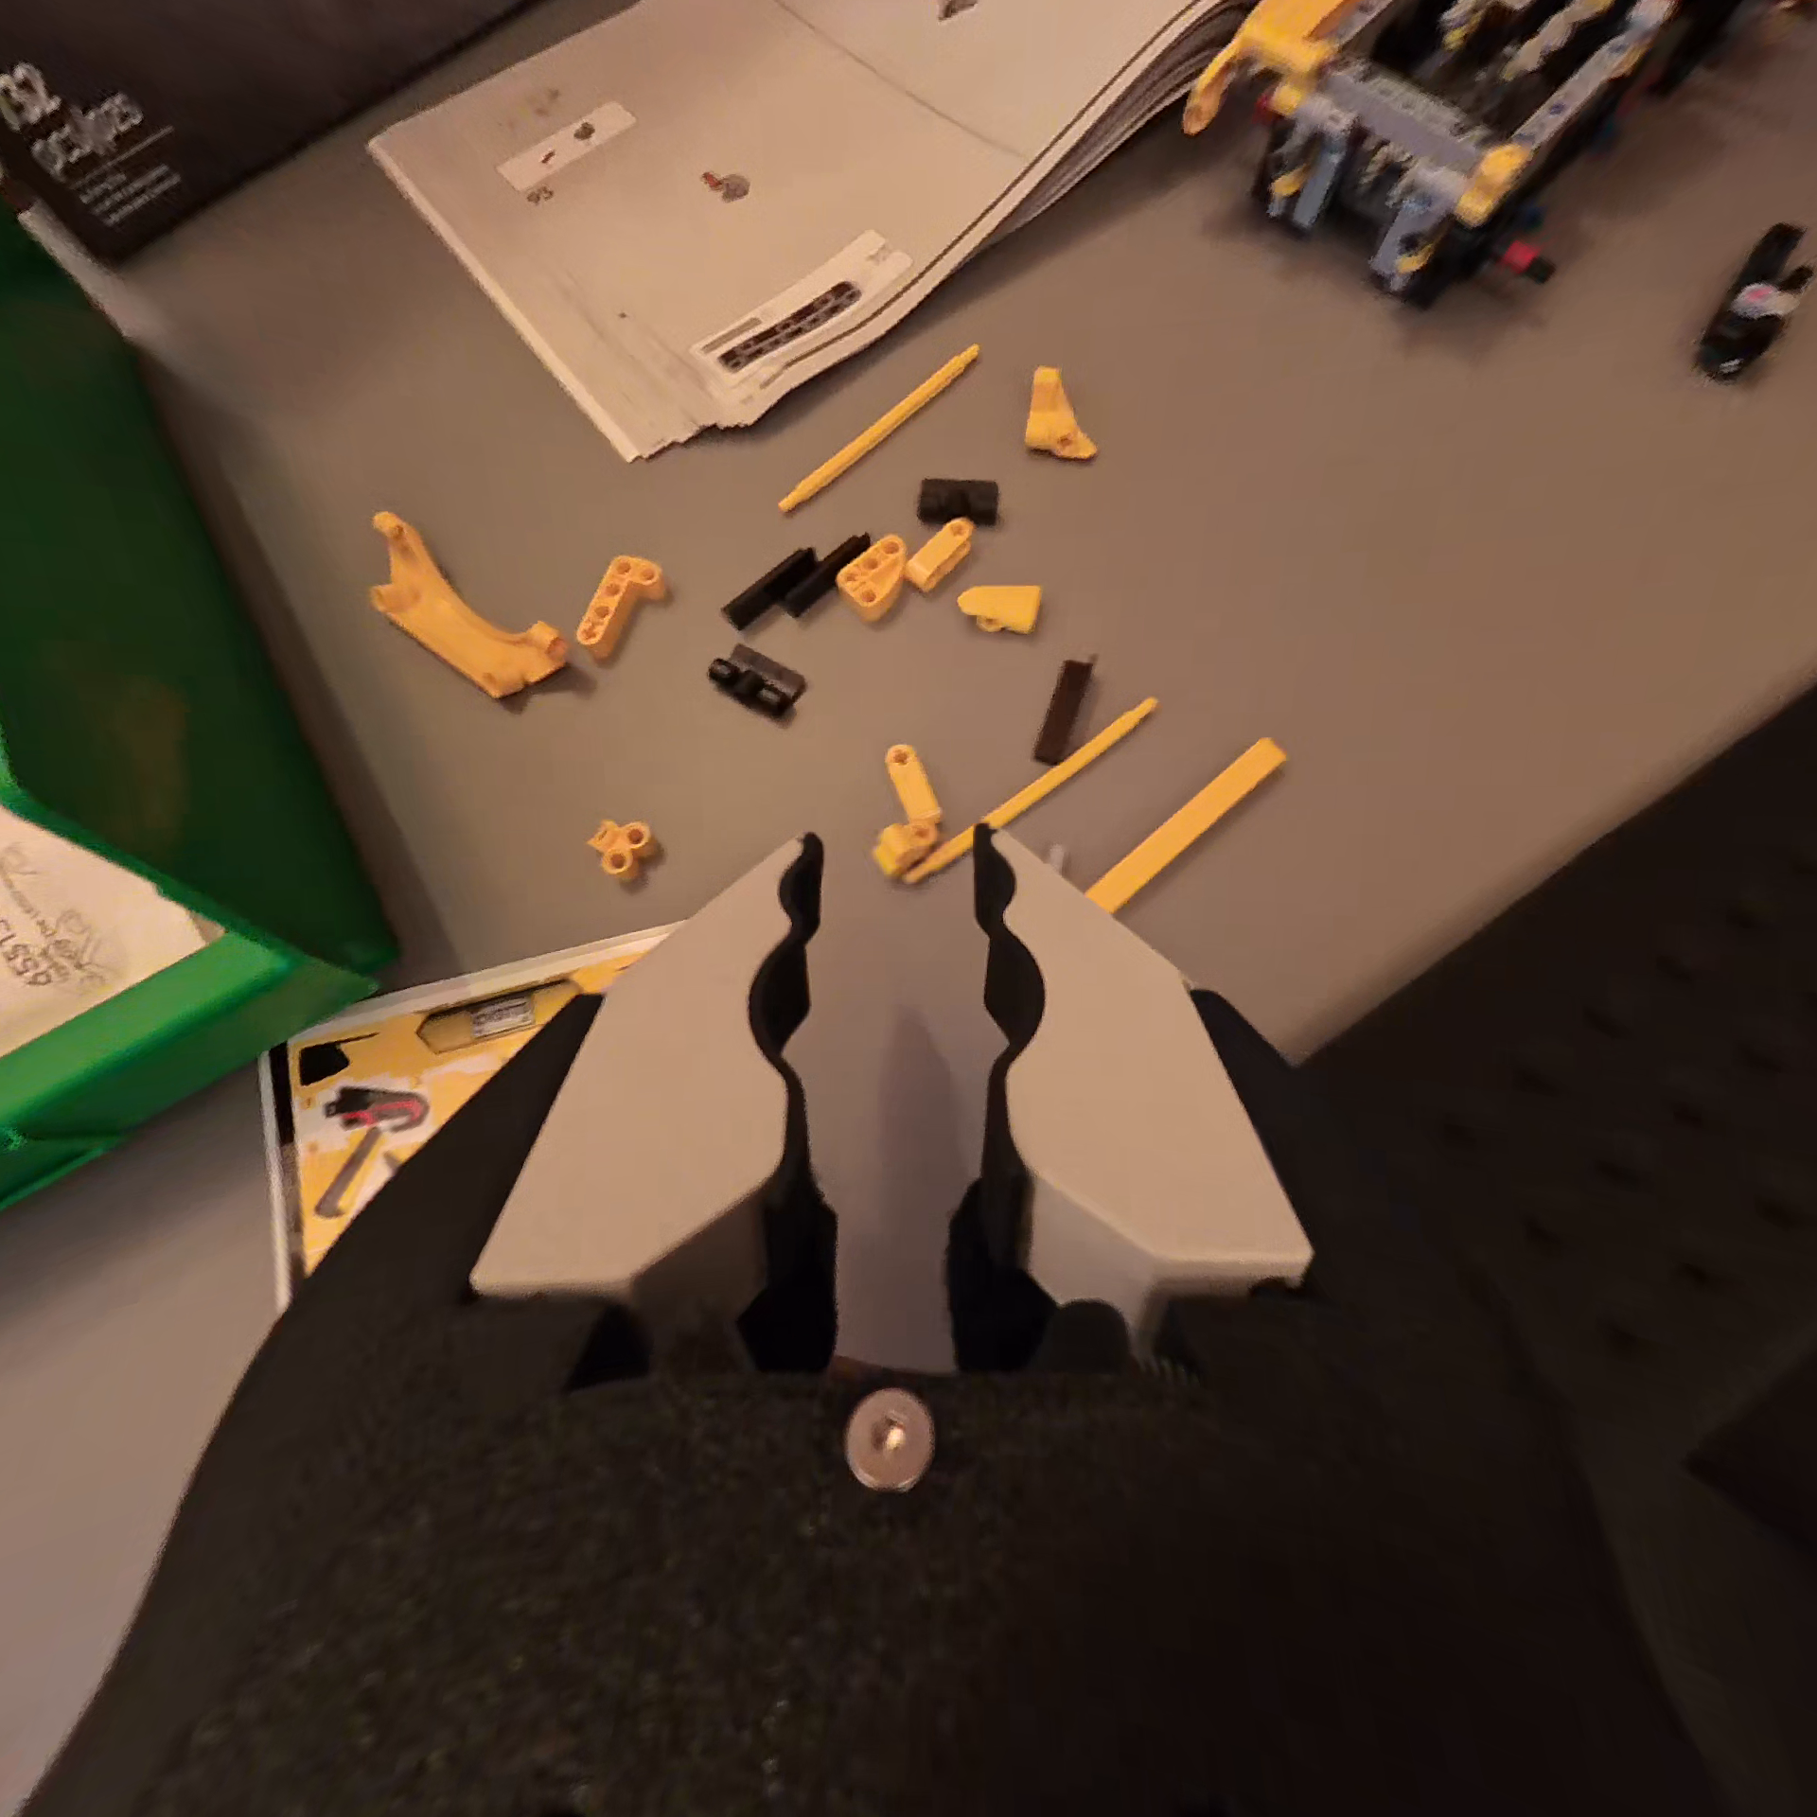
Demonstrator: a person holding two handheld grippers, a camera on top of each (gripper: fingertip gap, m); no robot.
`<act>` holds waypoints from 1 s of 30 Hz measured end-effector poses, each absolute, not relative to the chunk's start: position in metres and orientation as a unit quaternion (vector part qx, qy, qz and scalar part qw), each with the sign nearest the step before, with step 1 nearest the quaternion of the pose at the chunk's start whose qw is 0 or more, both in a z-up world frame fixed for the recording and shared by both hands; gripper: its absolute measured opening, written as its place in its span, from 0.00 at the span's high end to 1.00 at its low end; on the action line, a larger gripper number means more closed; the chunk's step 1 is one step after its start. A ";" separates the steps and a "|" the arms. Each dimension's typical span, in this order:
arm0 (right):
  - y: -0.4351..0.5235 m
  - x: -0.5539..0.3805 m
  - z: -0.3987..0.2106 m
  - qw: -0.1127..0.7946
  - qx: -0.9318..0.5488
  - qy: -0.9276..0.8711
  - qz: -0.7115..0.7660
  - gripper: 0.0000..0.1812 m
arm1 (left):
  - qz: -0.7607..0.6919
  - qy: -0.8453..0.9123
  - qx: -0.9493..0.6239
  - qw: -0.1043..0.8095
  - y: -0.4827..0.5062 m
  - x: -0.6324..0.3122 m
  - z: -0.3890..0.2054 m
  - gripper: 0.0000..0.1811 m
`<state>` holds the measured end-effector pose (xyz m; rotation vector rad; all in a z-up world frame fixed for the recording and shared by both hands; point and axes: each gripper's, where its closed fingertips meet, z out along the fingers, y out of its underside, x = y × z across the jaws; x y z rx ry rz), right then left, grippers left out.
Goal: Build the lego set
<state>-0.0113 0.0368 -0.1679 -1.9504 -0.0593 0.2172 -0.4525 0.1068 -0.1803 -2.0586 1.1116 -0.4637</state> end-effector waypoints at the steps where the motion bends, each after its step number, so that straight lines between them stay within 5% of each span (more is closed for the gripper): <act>1: 0.037 -0.011 -0.168 0.556 -0.826 -0.025 0.092 0.84 | -0.171 0.429 -0.809 0.363 0.112 -0.455 -0.185 0.83; 16: 0.038 -0.013 -0.172 0.547 -0.831 -0.028 0.096 0.85 | -0.052 0.361 -0.849 0.382 0.206 -0.443 -0.199 0.84; 20: 0.037 -0.012 -0.172 0.547 -0.830 -0.025 0.102 0.86 | 0.080 0.432 -0.835 0.330 0.231 -0.439 -0.208 0.88; 30: 0.037 -0.013 -0.171 0.549 -0.828 -0.022 0.114 0.86 | -0.007 0.504 -0.846 0.175 0.226 -0.423 -0.233 0.91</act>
